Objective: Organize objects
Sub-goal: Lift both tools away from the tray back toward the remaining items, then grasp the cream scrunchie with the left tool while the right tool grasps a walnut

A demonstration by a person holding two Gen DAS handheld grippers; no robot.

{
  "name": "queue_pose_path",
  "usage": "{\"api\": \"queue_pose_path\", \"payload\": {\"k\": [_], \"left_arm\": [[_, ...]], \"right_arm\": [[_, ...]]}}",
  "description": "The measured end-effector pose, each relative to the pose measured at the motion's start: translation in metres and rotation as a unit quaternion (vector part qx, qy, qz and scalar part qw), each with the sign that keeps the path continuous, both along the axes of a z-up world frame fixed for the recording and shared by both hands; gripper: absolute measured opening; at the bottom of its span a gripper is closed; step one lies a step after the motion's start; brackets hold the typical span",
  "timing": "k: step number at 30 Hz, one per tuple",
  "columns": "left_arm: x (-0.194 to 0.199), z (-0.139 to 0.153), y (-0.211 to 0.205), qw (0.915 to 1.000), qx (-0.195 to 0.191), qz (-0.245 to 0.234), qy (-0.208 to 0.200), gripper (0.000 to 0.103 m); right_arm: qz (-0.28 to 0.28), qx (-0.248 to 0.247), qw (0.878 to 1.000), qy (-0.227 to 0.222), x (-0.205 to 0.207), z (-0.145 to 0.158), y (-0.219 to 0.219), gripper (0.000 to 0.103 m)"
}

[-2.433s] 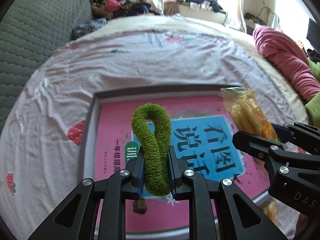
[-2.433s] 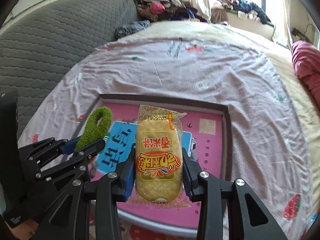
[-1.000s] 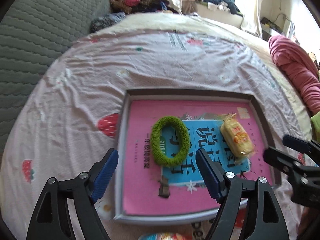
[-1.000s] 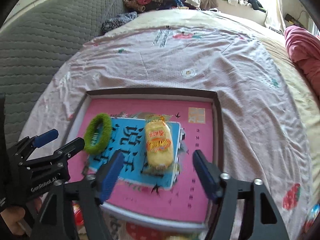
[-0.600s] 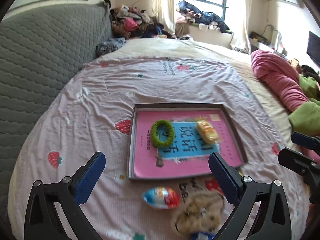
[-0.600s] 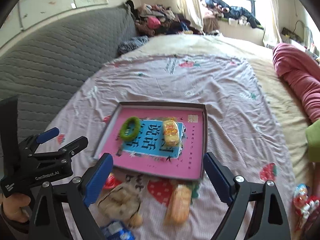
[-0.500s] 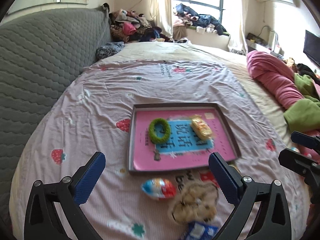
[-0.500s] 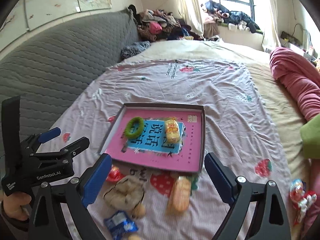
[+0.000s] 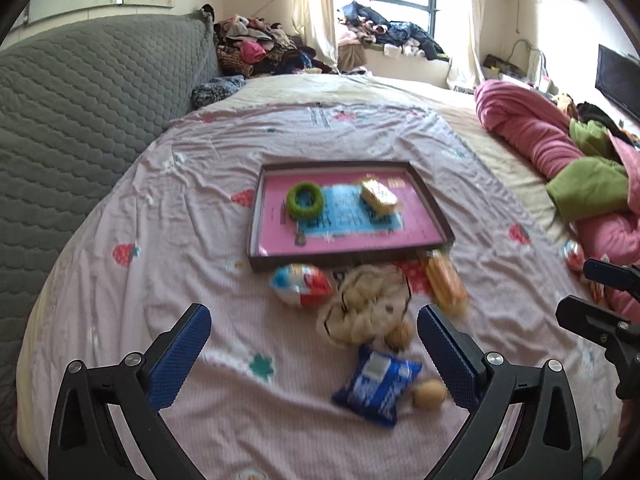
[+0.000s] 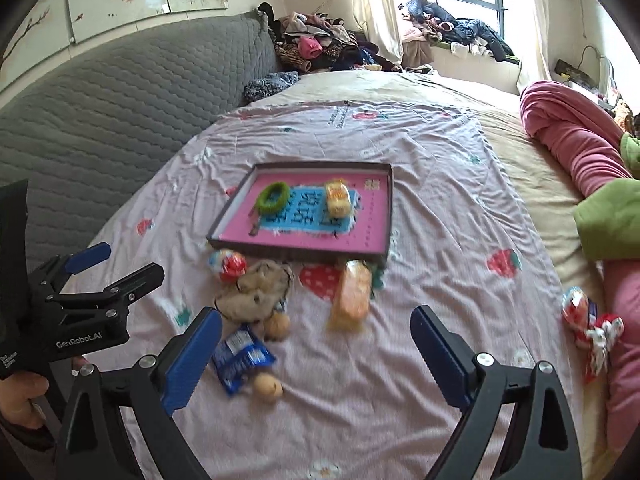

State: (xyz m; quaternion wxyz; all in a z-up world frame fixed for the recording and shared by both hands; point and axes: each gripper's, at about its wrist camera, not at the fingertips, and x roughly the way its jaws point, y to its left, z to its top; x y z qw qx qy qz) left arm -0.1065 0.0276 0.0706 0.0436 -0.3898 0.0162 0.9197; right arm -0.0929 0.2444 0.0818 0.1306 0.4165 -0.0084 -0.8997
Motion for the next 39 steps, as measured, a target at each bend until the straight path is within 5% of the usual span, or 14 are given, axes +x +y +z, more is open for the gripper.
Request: {"api": "queue_pose_path", "payload": {"k": [13, 39], "left_arm": [[0.016, -0.053, 0.013, 0.9992, -0.009, -0.011, -0.037, 0.103], [-0.049, -0.096, 0.026, 0.9985, 0.001, -0.026, -0.049, 0.103]], "right_arm": [[0.023, 0.024, 0.999, -0.024, 0.045, -0.060, -0.003, 0.096], [0.081, 0.056, 0.994, -0.038, 0.019, -0.124, -0.049, 0.096]]}}
